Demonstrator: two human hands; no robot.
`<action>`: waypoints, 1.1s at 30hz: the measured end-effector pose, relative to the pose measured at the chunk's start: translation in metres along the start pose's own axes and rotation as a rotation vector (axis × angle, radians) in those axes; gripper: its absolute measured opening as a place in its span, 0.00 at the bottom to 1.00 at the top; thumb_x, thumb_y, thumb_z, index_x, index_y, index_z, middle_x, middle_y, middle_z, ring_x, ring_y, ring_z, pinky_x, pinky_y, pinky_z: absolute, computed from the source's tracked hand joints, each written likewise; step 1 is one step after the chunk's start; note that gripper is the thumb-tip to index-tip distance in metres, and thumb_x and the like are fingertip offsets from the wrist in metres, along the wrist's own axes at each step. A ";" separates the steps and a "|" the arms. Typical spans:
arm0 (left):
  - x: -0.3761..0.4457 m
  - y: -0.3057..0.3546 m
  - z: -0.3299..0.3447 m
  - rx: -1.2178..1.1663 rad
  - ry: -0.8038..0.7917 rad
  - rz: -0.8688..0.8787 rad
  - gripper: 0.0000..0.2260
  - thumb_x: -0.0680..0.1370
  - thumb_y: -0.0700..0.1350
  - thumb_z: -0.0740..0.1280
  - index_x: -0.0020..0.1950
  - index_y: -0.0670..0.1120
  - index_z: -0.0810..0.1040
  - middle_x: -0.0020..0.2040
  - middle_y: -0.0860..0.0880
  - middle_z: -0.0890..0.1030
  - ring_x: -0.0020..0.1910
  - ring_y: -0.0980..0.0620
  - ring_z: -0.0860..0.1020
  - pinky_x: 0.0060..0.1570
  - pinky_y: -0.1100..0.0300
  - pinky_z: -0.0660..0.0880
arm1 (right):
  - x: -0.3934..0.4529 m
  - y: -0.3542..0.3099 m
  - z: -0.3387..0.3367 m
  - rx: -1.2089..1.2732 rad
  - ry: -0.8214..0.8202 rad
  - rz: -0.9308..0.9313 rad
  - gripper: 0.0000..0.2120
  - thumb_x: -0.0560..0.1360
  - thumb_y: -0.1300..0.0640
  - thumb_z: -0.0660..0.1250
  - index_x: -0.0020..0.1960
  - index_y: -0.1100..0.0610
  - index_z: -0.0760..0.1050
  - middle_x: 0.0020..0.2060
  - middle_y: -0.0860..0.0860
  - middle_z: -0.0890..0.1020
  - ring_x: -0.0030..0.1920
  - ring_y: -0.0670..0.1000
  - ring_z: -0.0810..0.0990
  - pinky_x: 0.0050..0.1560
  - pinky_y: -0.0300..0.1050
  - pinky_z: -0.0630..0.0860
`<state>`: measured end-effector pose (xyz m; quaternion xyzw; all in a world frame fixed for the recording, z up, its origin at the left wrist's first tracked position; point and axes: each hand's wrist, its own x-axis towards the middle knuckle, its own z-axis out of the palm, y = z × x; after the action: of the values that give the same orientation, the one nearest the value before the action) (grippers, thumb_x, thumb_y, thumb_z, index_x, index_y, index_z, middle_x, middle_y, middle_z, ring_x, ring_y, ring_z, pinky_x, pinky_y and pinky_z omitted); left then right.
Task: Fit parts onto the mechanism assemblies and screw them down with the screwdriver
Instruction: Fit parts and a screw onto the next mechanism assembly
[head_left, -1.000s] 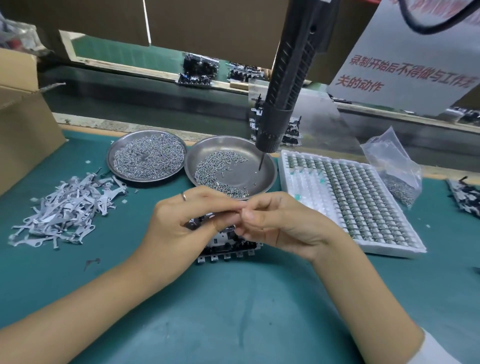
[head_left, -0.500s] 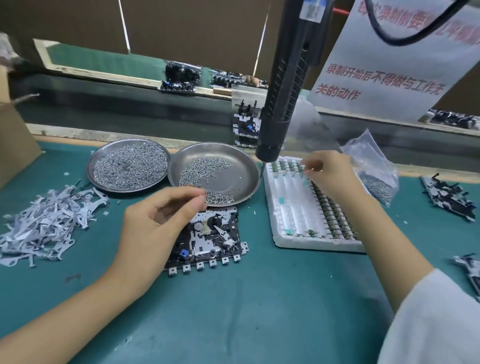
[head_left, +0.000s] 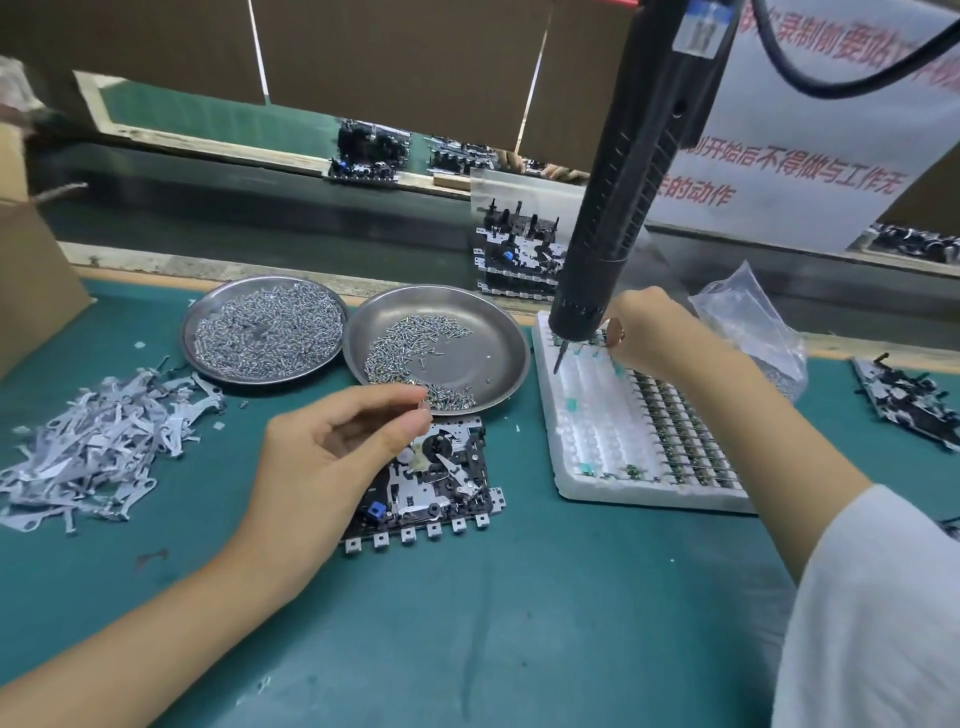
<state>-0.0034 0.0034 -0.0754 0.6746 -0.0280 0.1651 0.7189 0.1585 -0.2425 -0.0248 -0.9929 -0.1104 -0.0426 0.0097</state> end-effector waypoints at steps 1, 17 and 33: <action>0.000 0.000 0.000 0.003 -0.005 0.001 0.09 0.66 0.43 0.72 0.45 0.48 0.84 0.41 0.53 0.85 0.41 0.58 0.83 0.44 0.71 0.75 | 0.000 -0.001 0.000 -0.026 0.012 -0.001 0.22 0.70 0.73 0.63 0.31 0.47 0.62 0.29 0.46 0.67 0.29 0.45 0.67 0.32 0.42 0.67; -0.003 0.003 0.001 0.029 -0.032 0.048 0.09 0.68 0.42 0.72 0.44 0.54 0.85 0.42 0.51 0.84 0.38 0.59 0.81 0.42 0.73 0.74 | -0.061 -0.018 -0.024 0.709 -0.084 0.040 0.05 0.71 0.67 0.71 0.40 0.58 0.81 0.32 0.49 0.84 0.34 0.45 0.83 0.37 0.32 0.78; -0.005 -0.005 0.002 0.028 -0.105 0.062 0.08 0.68 0.42 0.72 0.45 0.51 0.84 0.40 0.52 0.85 0.40 0.56 0.82 0.42 0.66 0.78 | -0.117 -0.104 0.024 1.603 -0.137 0.017 0.11 0.64 0.62 0.74 0.46 0.57 0.84 0.41 0.54 0.86 0.44 0.50 0.85 0.45 0.36 0.78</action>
<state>-0.0068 0.0000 -0.0810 0.6912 -0.0842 0.1523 0.7014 0.0242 -0.1655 -0.0580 -0.6852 -0.1002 0.1108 0.7129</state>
